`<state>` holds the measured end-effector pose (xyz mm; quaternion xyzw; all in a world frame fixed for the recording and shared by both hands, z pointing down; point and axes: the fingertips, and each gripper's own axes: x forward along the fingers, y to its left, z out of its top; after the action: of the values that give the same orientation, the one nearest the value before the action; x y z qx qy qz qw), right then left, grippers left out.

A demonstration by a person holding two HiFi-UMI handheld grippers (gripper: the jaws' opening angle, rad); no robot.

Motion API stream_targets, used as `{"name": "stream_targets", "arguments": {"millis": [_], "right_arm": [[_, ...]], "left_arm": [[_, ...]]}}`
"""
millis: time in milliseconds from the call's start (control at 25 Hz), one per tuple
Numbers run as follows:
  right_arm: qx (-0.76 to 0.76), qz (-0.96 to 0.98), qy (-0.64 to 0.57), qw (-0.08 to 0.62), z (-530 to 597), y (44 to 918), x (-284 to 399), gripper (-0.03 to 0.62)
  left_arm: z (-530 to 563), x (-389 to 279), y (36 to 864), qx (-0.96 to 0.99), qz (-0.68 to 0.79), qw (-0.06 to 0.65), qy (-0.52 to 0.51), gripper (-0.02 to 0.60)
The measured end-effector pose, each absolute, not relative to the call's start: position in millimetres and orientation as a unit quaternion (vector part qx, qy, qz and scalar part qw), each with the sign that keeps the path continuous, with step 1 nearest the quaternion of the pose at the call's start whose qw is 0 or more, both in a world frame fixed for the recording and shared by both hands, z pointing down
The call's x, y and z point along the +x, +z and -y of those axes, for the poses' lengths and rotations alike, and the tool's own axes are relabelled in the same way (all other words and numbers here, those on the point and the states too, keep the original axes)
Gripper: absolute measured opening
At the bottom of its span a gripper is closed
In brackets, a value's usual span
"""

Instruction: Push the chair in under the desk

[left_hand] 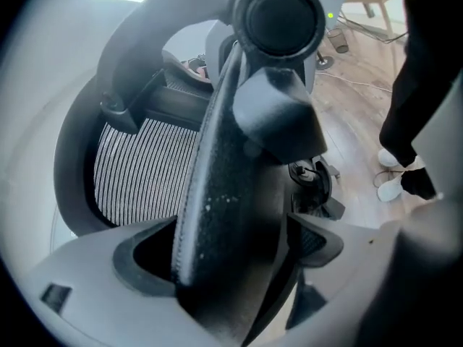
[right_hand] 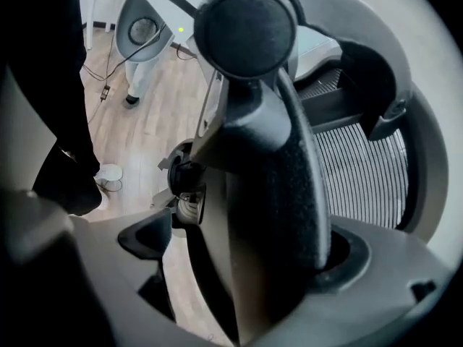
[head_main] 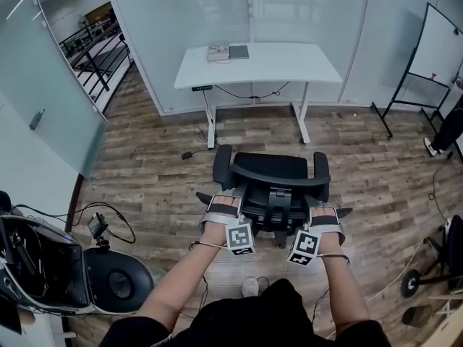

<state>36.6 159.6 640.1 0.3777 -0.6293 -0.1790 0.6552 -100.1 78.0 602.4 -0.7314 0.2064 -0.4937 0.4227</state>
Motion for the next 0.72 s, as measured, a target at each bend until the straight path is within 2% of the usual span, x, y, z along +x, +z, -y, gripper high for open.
{"name": "stream_targets", "arguments": {"millis": [720], "right_arm": [[0.4,0.605,-0.199,0.659,-78,631,78,0.566]], "left_arm": [[-2,-63,609,-0.734,-0.175,0.413,-0.51,0.483]]}}
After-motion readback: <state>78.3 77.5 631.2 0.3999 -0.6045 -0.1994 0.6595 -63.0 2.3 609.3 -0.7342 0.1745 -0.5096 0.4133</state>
